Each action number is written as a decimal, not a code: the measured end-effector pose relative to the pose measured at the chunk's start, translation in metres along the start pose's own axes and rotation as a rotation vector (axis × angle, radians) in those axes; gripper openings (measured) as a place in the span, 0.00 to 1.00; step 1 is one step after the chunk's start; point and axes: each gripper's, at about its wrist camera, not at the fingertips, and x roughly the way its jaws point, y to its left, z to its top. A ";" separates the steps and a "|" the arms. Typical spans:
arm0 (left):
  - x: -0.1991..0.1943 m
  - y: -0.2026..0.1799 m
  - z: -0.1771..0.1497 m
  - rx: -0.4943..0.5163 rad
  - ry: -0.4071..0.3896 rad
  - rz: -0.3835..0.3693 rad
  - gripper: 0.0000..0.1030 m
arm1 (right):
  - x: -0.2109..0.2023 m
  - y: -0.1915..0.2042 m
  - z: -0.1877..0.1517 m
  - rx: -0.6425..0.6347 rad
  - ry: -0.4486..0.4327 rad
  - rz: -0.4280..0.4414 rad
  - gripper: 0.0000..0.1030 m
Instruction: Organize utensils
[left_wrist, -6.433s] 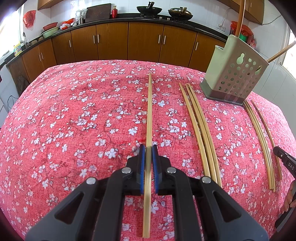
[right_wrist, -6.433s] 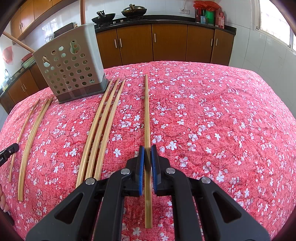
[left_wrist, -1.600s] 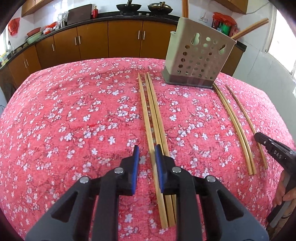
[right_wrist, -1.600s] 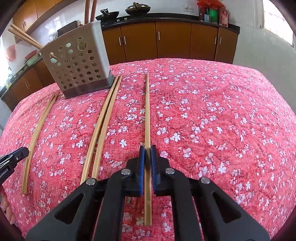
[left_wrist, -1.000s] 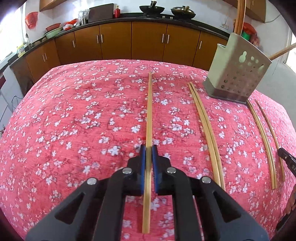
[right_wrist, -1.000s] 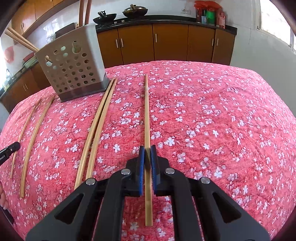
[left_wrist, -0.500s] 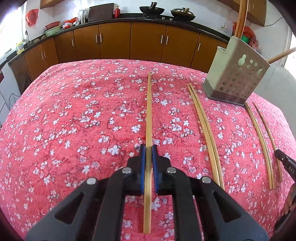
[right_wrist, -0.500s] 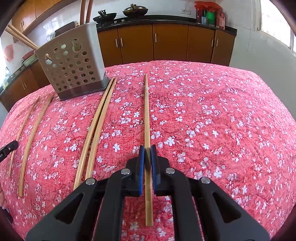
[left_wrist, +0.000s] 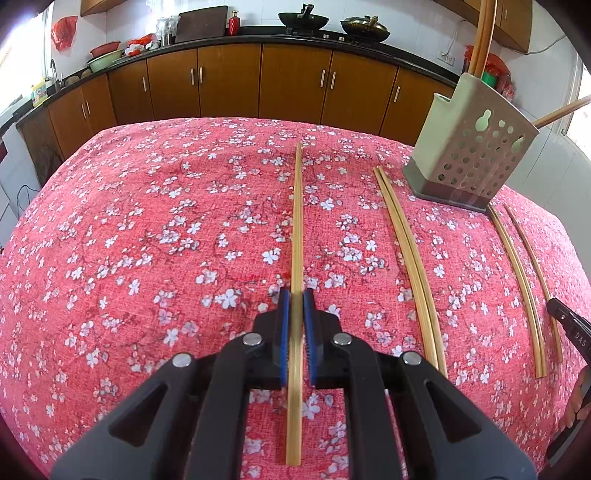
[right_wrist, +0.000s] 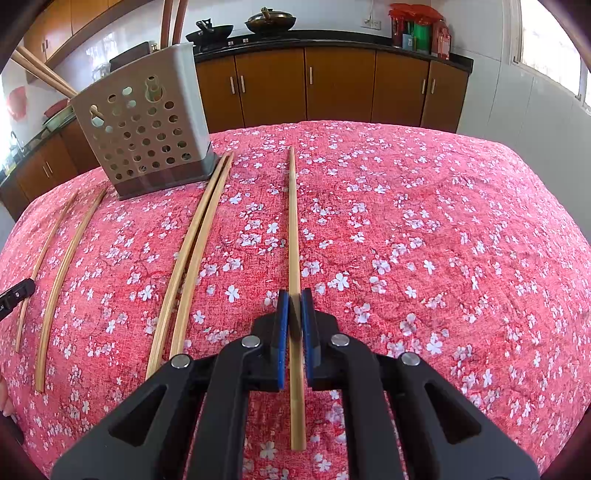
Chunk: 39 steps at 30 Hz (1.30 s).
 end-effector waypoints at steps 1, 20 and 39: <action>0.000 0.000 0.000 0.000 0.000 0.000 0.11 | 0.000 0.000 0.000 0.000 0.000 0.000 0.08; 0.000 -0.001 0.000 -0.001 0.000 -0.001 0.11 | 0.000 0.000 0.000 0.002 -0.001 0.001 0.08; 0.001 -0.004 0.000 0.007 0.000 -0.003 0.14 | 0.000 0.000 0.000 0.002 -0.001 0.001 0.08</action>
